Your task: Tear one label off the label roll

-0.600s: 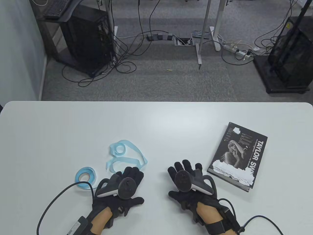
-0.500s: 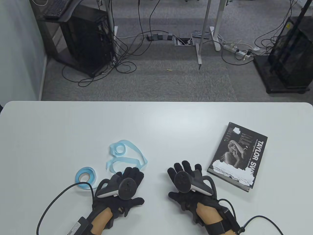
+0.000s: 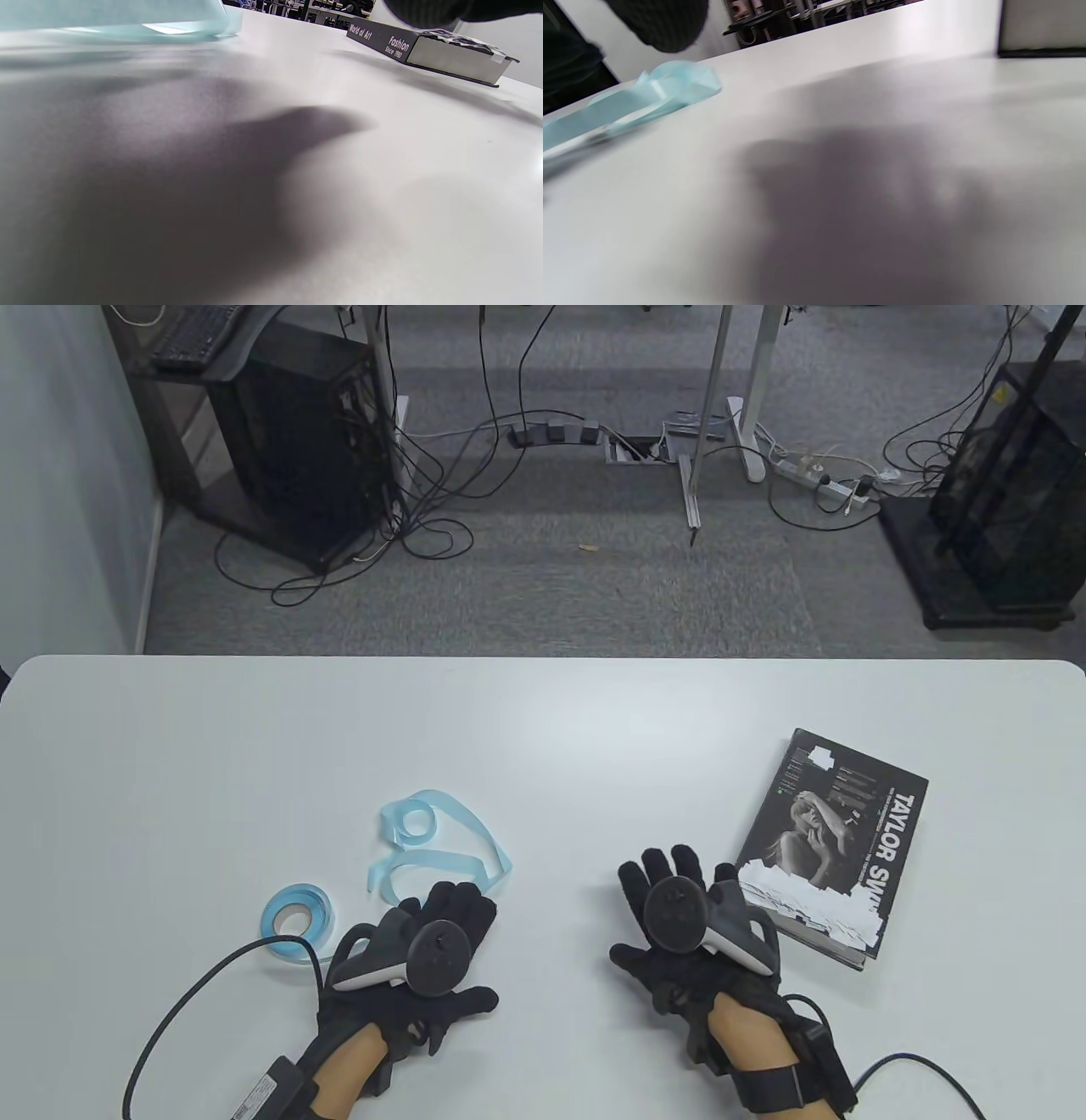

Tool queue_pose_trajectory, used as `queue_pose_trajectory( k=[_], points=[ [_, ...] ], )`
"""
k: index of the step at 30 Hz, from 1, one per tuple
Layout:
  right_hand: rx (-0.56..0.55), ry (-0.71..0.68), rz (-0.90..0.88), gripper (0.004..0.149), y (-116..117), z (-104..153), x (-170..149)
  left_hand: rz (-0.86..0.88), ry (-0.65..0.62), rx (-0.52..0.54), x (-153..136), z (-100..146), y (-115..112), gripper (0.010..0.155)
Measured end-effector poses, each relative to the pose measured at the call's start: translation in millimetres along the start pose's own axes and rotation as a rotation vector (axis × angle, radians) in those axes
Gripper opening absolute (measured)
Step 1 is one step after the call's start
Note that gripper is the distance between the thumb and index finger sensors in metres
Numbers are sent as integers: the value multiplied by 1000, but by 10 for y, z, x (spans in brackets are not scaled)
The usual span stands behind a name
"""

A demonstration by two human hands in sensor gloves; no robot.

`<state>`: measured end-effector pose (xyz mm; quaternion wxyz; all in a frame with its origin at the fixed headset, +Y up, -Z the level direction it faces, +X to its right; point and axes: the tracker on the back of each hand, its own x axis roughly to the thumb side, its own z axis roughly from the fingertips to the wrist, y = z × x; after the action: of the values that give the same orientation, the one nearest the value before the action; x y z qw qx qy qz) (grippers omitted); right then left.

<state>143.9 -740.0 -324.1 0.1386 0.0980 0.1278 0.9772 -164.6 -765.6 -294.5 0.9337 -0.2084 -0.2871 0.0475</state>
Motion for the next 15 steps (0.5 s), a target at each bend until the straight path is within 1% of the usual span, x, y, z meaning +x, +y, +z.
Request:
queue_pose_trajectory(
  k=[2, 4, 9, 12, 15],
  points=[
    [-25, 58, -40, 84, -70, -14, -187, 2, -1, 3, -2, -1, 4, 94],
    [-46, 135, -103, 84, -133, -24, -442, 3, -2, 5, -4, -2, 4, 95],
    [-100, 309, -243, 84, -193, 20, -1007, 2, -6, -1, 4, 1, -3, 94],
    [-114, 360, -287, 84, -171, 38, -1181, -1, -11, 5, 12, 5, 1, 95],
    [-92, 384, -298, 83, -110, 10, -1242, -2, -15, 9, 17, 9, 0, 94]
  ],
)
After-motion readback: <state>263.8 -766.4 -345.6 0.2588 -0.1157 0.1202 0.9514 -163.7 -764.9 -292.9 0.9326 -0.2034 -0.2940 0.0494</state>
